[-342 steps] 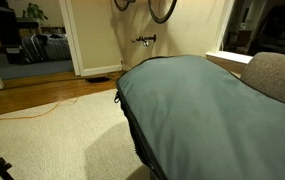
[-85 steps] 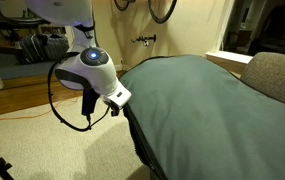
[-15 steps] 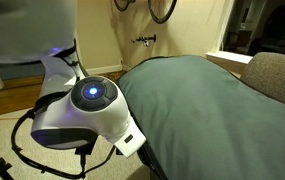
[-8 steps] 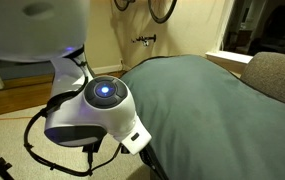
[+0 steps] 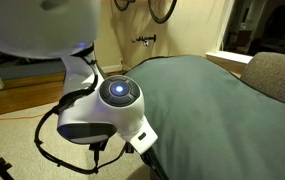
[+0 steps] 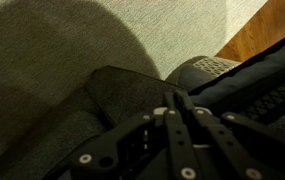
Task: Close the zip on the green bag
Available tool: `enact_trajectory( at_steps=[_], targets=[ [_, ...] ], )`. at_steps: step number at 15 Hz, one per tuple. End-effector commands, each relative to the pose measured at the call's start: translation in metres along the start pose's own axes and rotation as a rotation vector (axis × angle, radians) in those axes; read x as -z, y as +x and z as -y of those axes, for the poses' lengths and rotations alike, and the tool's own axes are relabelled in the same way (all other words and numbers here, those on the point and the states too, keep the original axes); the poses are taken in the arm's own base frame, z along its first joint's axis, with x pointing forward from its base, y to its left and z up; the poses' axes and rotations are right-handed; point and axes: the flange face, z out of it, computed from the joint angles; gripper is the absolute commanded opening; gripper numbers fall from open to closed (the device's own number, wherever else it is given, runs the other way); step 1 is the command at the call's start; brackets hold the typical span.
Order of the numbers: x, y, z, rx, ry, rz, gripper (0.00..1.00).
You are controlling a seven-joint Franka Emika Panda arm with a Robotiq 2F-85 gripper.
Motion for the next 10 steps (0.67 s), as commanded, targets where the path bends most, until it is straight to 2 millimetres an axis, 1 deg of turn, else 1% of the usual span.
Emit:
enact_trajectory(
  at_steps=[1,5,6,7,10],
  targets=[
    [0.0037,0.0145,-0.0162,-0.053,-0.013,-0.041,0.06],
    [0.0033,0.0184,-0.0147,-0.060,-0.012,-0.039,0.07],
    [0.0030,0.0188,-0.0136,-0.062,-0.011,-0.036,0.32],
    [0.0025,0.0192,-0.0122,-0.061,-0.011,-0.036,0.33],
    [0.0011,0.0189,-0.0152,-0.073,-0.019,-0.032,0.51]
  ],
)
